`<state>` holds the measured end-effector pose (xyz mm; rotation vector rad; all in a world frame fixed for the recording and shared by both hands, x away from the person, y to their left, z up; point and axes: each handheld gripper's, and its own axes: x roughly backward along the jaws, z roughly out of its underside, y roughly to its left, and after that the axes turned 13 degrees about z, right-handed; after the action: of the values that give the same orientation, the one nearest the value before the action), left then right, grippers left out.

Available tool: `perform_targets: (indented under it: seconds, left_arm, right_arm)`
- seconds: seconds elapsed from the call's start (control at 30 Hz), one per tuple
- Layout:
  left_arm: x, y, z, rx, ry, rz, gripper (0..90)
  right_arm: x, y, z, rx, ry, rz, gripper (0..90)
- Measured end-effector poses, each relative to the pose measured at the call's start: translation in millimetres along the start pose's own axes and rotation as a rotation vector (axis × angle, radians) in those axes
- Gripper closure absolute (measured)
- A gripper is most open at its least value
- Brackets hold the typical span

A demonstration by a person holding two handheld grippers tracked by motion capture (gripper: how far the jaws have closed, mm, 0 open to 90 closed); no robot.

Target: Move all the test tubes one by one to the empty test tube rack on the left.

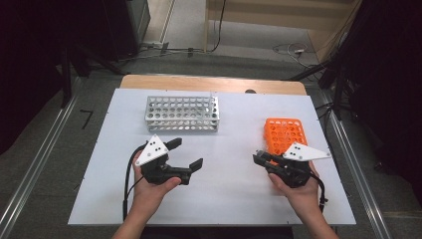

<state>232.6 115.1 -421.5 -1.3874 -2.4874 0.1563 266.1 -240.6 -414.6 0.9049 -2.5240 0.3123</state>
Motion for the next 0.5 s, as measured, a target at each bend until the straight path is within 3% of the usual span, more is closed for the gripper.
perform_targets:
  seconds: [0.2,0.5]
  left_arm:
    - [-6.1,-4.6,-0.8,-0.002,0.005,0.051,17.1]
    - [-26.0,-18.6,0.0,-0.025,0.034,0.111,32.8]
  right_arm:
    - [-22.7,21.9,-3.6,0.04,0.019,-0.051,74.3]
    - [-34.6,41.4,-1.1,0.078,0.04,-0.096,74.3]
